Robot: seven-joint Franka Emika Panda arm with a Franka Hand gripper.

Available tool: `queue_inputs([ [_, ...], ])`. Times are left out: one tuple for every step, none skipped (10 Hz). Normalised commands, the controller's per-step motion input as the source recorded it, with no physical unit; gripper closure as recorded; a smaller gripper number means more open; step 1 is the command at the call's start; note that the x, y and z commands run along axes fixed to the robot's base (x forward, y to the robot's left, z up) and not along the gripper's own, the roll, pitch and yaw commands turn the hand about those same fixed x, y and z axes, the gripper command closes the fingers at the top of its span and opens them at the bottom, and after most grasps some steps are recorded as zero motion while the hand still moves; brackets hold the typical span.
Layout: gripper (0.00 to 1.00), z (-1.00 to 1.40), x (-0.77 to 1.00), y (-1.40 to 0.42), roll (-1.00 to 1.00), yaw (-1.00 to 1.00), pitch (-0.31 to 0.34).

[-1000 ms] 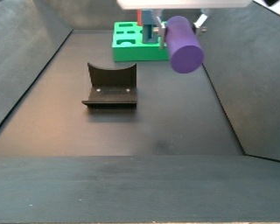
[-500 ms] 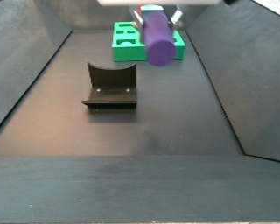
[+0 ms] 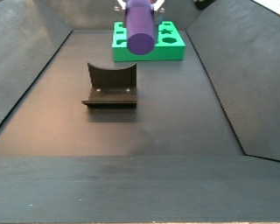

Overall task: Pick up the round object. Move up. Place the round object on the fixture. Regrasp the round object. Move to above the board. Insert the round object.
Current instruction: Place the round object on the fixture.

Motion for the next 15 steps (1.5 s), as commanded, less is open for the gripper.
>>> queue_inputs([
  [1.0,0.02,0.93,-0.02,-1.0,-0.02,0.004],
  [1.0,0.01,0.86,0.0,-0.98,-0.03,0.017],
  [1.0,0.0,0.73,0.02,-0.76,-0.04,0.037],
  [1.0,-0.01,0.64,0.03,-0.6,-0.04,0.048],
  [1.0,-0.01,0.54,0.04,-0.43,-0.05,0.055],
  [1.0,-0.01,0.45,0.03,-0.28,-0.06,0.057],
  [1.0,-0.01,0.3,0.03,-0.19,-0.06,0.058],
  [1.0,-0.01,0.2,0.03,-0.16,-0.05,0.058],
  [1.0,-1.0,0.13,0.13,-1.0,-0.07,0.238],
  [1.0,-1.0,0.12,0.13,-1.0,-0.07,0.226],
  [1.0,-1.0,0.14,0.14,-0.95,-0.16,0.233],
  [1.0,-1.0,0.15,0.14,-0.85,-0.18,0.221],
  [1.0,-1.0,0.16,0.14,-0.63,-0.21,0.163],
  [1.0,-1.0,0.17,0.14,-0.45,-0.22,0.111],
  [1.0,-1.0,0.17,0.14,-0.29,-0.22,0.068],
])
